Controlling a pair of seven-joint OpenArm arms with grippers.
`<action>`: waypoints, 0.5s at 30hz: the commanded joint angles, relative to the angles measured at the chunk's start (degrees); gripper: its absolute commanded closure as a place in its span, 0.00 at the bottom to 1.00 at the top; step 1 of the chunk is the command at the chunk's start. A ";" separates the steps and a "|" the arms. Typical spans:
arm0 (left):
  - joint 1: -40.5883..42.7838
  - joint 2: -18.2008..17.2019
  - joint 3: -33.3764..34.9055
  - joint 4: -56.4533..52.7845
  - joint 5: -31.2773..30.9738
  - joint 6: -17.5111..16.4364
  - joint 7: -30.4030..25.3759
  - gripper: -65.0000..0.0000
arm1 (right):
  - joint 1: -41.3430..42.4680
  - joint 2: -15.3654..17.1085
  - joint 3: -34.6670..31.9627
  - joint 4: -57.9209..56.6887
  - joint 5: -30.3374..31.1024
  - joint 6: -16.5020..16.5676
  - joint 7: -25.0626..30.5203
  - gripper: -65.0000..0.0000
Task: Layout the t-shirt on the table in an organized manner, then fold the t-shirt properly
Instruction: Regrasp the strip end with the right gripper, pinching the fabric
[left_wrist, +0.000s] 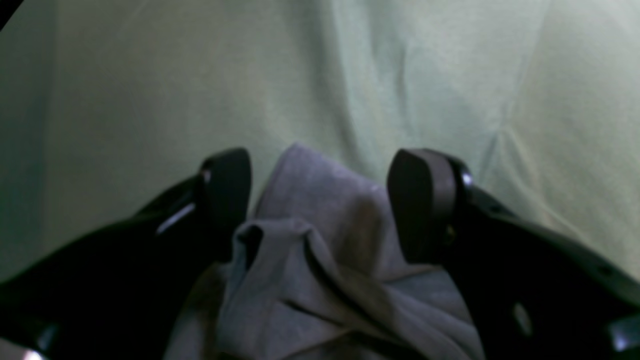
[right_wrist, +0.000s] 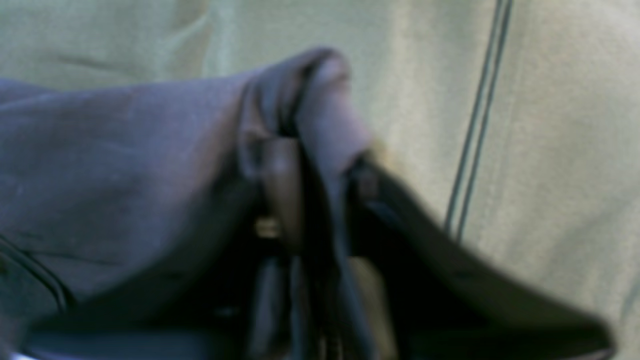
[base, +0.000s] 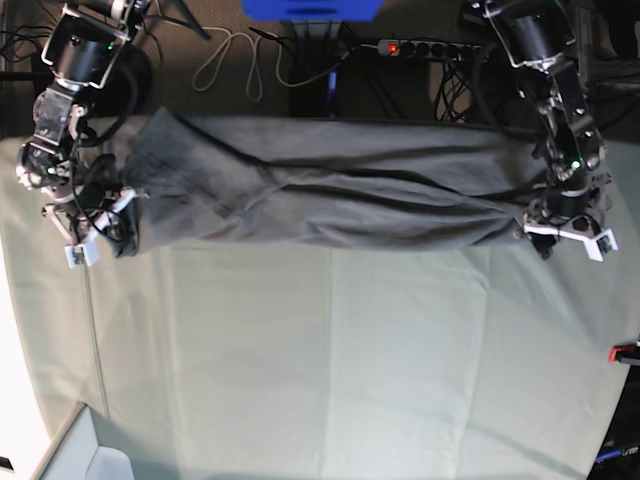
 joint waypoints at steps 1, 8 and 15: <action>-1.03 -0.49 -0.04 0.91 -0.10 0.16 -1.23 0.33 | 0.90 0.89 0.11 0.91 0.47 0.43 1.05 1.00; -0.95 -0.49 -0.04 0.91 -0.10 0.34 -1.23 0.33 | 2.75 2.56 0.55 0.74 0.47 0.43 1.13 1.00; -0.51 -0.76 -0.04 1.00 -0.10 0.34 -1.23 0.33 | 3.80 3.44 0.55 0.21 0.47 0.43 0.87 1.00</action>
